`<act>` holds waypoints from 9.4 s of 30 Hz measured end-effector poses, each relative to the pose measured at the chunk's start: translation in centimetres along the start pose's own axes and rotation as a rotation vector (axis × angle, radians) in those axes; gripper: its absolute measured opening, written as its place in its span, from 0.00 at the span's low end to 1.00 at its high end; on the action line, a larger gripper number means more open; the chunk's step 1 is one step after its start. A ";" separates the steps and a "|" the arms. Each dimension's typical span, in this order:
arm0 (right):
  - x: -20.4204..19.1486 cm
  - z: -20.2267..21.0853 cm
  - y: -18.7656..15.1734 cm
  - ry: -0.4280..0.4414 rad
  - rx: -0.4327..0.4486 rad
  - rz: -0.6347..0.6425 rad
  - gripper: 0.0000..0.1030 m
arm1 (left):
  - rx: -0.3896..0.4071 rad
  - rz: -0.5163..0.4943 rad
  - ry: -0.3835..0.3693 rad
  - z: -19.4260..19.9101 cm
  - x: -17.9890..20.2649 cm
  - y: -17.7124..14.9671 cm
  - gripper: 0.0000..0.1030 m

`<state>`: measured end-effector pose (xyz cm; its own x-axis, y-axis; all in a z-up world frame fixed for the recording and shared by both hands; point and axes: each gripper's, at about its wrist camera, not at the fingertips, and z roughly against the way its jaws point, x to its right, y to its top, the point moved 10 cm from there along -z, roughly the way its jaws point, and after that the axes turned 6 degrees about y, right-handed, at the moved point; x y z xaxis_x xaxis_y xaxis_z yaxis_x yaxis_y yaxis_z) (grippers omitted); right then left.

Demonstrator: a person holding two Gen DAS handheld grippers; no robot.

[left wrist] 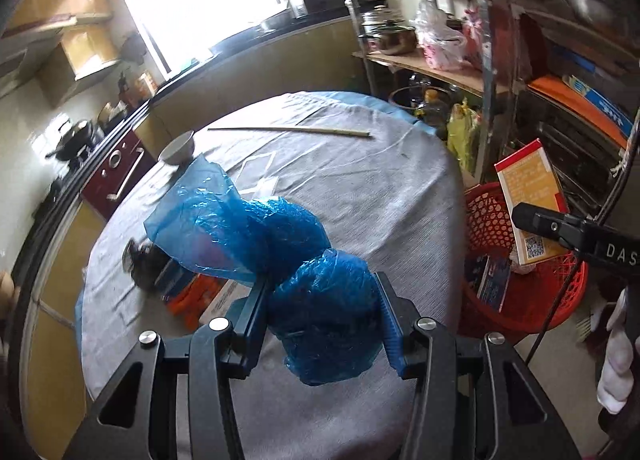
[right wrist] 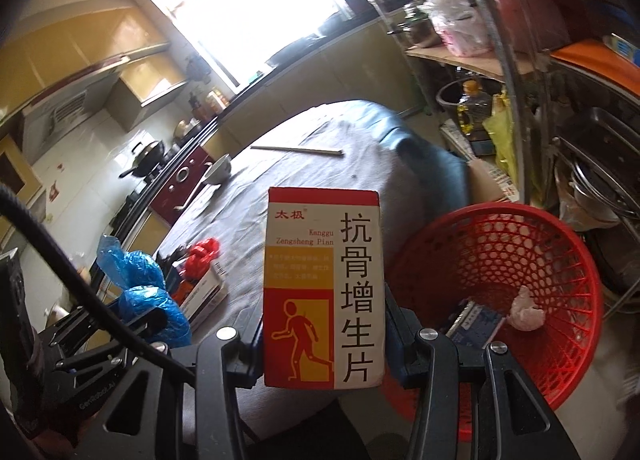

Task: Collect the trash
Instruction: 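Carry the box and blue bags to the red basket and release both, then grasp the clear plastic tray with the right tool, then lift the clear tray toward the basket with the right tool while the left tool grasps the white medicine box, then carry the tray and white box over the red basket and open both tools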

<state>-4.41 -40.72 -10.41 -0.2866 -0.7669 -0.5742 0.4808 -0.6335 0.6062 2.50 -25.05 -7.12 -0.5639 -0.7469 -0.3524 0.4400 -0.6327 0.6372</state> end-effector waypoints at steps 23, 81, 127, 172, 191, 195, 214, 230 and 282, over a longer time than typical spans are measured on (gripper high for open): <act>8.3 3.0 1.3 -0.109 0.050 -0.121 0.48 | -0.002 -0.164 -0.103 -0.9 8.3 2.6 0.50; -8.1 -9.9 -1.2 0.091 -0.277 0.035 0.53 | -0.191 0.396 0.094 -5.3 -19.5 -13.0 0.62; -11.9 -30.5 7.8 0.079 -0.394 -0.215 0.53 | -0.121 0.041 -0.480 -12.8 -7.6 -6.7 0.50; -14.1 -35.0 7.2 -0.212 -0.407 0.235 0.53 | -0.129 0.219 -0.510 -11.7 -6.1 -6.2 0.46; -1.5 -11.1 10.0 -0.169 -0.146 0.128 0.53 | -0.091 0.215 -0.519 -8.8 -7.8 -6.9 0.71; 4.2 -5.1 11.3 -0.232 -0.048 0.022 0.53 | -0.113 0.190 -0.474 -8.8 -8.0 -7.5 0.73; -1.5 -3.4 3.1 0.024 -0.109 0.052 0.53 | -0.233 0.236 -0.341 -11.3 -4.6 -6.1 0.45; 1.5 1.1 2.1 0.005 -0.049 -0.002 0.53 | -0.050 0.057 -0.374 -3.5 2.0 -0.1 0.45; 12.7 7.3 0.6 -0.059 0.037 -0.235 0.55 | -0.045 -0.275 -0.341 -2.2 16.3 2.6 0.45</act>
<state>-13.81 -51.53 -13.33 -0.4359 -0.6017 -0.6693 0.3645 -0.7979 0.4800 -3.98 -39.27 -12.76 -0.8595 -0.4440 -0.2533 0.2671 -0.8126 0.5180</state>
